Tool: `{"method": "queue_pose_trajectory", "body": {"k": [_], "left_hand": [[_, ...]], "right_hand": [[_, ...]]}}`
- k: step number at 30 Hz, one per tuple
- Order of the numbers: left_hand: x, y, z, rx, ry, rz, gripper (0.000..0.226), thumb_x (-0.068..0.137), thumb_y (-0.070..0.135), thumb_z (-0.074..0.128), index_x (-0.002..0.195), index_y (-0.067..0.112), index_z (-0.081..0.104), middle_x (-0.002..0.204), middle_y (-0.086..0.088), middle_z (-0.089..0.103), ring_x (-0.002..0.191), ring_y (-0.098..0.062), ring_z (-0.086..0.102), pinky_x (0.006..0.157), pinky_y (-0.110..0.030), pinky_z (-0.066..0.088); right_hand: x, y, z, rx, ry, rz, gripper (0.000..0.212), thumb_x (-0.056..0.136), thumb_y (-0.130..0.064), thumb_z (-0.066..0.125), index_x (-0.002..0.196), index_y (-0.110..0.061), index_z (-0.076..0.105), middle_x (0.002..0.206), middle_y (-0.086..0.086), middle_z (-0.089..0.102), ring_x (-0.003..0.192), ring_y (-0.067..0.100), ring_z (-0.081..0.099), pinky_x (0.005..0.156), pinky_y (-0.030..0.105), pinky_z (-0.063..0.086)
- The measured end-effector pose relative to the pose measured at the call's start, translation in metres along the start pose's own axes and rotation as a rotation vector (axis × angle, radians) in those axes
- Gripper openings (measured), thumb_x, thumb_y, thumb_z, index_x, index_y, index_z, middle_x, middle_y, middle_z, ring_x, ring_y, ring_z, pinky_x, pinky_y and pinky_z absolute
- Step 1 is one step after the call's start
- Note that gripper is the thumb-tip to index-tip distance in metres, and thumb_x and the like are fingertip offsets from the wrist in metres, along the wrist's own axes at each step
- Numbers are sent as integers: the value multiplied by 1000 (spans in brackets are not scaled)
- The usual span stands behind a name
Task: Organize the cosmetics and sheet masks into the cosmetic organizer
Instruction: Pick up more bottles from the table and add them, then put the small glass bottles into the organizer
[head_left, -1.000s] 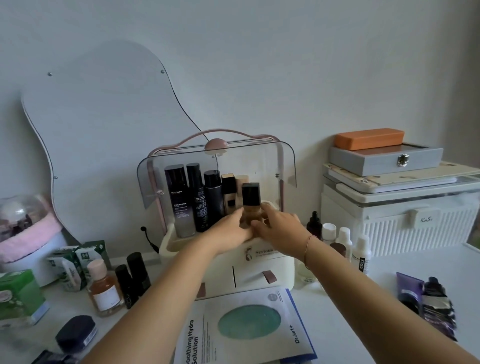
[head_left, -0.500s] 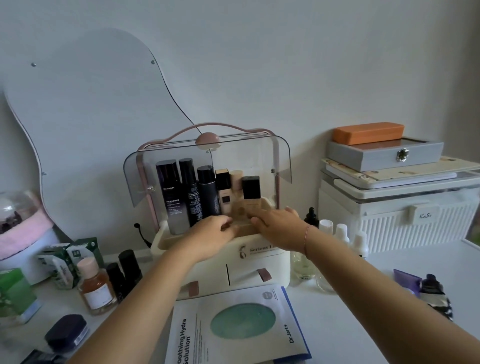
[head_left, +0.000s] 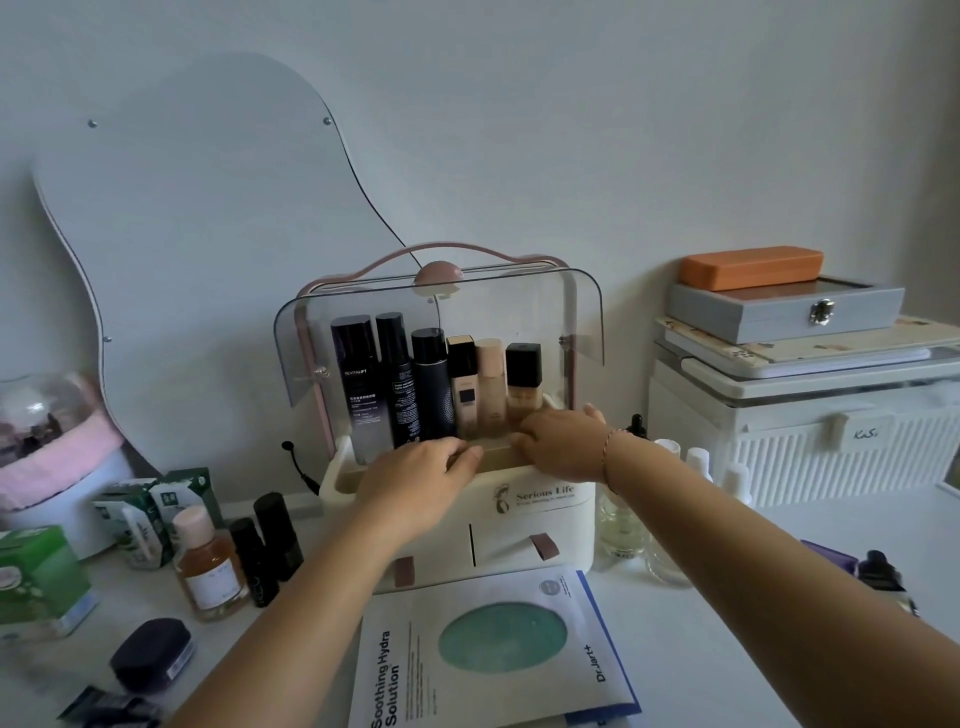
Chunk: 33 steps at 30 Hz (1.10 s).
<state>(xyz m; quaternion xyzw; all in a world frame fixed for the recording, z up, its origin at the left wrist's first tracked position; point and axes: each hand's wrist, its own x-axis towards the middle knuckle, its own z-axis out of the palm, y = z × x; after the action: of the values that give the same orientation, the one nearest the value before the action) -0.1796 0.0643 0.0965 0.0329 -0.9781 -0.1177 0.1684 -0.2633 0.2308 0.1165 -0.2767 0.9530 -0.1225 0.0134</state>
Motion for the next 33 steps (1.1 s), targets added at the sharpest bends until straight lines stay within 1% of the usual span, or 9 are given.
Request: {"method": "queue_pose_trajectory", "body": {"k": [8,15,18,20,22,25,27,29,33], "left_hand": [[-28,-13,7,200,203,88,77,87,68,1,123,31,58,124,11,62,114,-15,55,90,-33,38],[-62,-33,15,197,348,122,54,93,53,29,130,20,52,125,2,60,116,-23,52,102,-40,33],[-76,-40,19,199,360,151,59,91,50,39,138,15,42,132,-3,53,123,-25,45,111,-44,24],[-83,-46,21,185,322,162,64,92,51,35,146,16,29,145,-5,41,137,-24,30,117,-43,11],[-88,-52,23,152,296,173,67,94,52,30,150,21,11,157,1,18,146,-16,3,118,-37,-5],[-98,-59,24,74,294,203,67,95,49,31,149,25,-1,158,6,-1,143,-7,-15,118,-35,-5],[-107,-63,25,32,316,210,67,96,46,37,150,24,3,159,4,2,145,-9,-9,118,-36,1],[-119,-69,25,-50,373,185,64,95,44,43,149,21,18,158,2,14,145,-12,7,117,-35,11],[-140,-89,27,-275,490,24,49,91,40,49,134,18,47,139,5,45,127,-8,39,105,-31,37]], "right_hand": [[4,-1,3,8,5,16,44,96,-44,27,118,-19,56,123,2,59,122,23,48,113,60,7],[2,3,7,56,64,-28,41,95,-44,30,126,-26,50,126,2,57,122,24,48,112,57,14],[0,3,11,52,118,-39,40,96,-44,30,127,-29,50,125,2,57,118,24,50,110,57,23],[-3,1,11,59,147,-52,38,96,-42,30,130,-35,46,128,-1,56,119,23,51,108,58,27],[-11,-6,11,56,196,-57,36,96,-40,31,129,-37,47,128,-3,56,118,21,51,109,57,26],[-37,-31,22,146,444,-121,32,95,-36,40,119,-27,58,127,-2,56,119,17,49,110,50,29],[-67,-54,37,219,680,-234,26,92,-27,50,113,-18,62,121,3,59,114,20,52,102,43,41],[-95,-75,56,249,777,-345,19,88,-18,57,105,-14,65,112,4,62,103,22,56,88,35,48],[-118,-91,95,305,492,-340,19,87,-20,62,105,-20,66,114,-7,61,103,11,57,88,17,42]]}}
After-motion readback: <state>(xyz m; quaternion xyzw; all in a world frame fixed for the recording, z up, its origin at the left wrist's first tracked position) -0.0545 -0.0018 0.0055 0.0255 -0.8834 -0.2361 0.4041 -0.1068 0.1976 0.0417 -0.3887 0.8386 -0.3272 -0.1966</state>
